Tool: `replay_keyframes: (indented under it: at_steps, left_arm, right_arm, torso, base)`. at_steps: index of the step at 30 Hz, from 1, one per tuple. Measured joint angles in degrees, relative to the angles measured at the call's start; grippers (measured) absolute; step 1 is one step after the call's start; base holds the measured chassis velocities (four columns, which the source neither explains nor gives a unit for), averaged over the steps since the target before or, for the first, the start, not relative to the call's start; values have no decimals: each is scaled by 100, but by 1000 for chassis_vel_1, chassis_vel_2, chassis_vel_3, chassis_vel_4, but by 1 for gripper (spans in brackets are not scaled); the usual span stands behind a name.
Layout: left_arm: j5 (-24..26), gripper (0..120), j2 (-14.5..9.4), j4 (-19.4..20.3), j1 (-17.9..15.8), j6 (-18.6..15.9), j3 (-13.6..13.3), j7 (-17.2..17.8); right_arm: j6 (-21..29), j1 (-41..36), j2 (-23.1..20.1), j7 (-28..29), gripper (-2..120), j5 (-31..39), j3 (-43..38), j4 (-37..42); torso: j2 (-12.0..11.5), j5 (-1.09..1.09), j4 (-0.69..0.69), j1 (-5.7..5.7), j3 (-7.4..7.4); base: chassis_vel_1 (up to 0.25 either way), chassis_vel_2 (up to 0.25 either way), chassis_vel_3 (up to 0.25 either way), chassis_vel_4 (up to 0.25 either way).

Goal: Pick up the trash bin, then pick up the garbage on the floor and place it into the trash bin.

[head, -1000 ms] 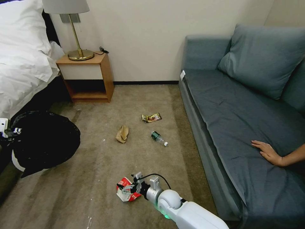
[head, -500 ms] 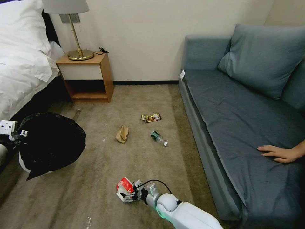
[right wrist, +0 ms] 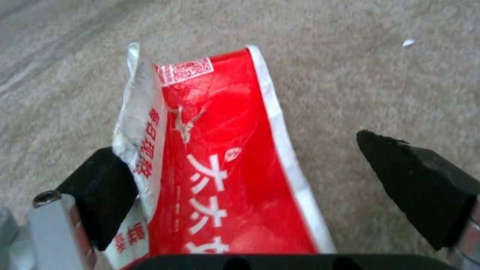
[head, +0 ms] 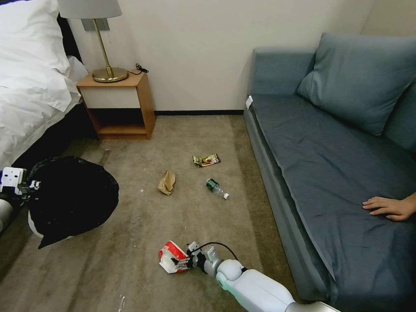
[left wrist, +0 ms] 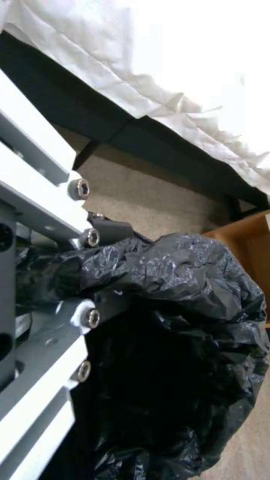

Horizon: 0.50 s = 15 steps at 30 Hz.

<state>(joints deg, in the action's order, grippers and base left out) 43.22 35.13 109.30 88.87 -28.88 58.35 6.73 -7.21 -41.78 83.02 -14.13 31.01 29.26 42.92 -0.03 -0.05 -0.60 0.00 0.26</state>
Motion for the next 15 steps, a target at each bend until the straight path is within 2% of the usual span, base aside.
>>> replay_keyframes:
  at_steps: [5,6,9,11,12,14,15]
  left_arm:
    - [24,4,-13,-5,-12,1,-18,5]
    - [27,4,-15,-4,-10,1,-27,8]
    - [28,4,-18,-5,-9,1,-37,17]
    - [32,4,-20,-6,-9,0,-56,27]
    - [32,4,-20,-6,-9,0,-56,27]
    - [35,4,-29,-7,-9,0,-67,33]
    - [35,4,-29,-7,-9,0,-67,33]
  right_arm:
    - [-15,-75,5,-75,100,-15,-9,-47]
    - [-49,-98,27,-109,93,-25,-24,-93]
    - [-69,-105,50,-147,91,-33,-43,-138]
    - [-96,-107,79,-209,80,-33,-71,-189]
    - [-96,-107,79,-209,80,-33,-71,-189]
    - [-103,-116,73,-246,68,-31,-92,-187]
    - [-103,-116,73,-246,68,-31,-92,-187]
  torso:
    - [0,0,0,0,0]
    - [0,-1,0,0,0]
    - [0,0,0,0,-1]
    - [0,-1,-1,0,-1]
    - [0,-1,-1,0,-1]
    - [0,-1,0,0,-1]
    - [0,-1,0,0,-1]
  base:
    - [0,0,0,0]
    - [0,0,0,0]
    - [0,0,0,0]
    - [0,0,0,0]
    - [0,0,0,0]
    - [0,0,0,0]
    - [0,0,0,0]
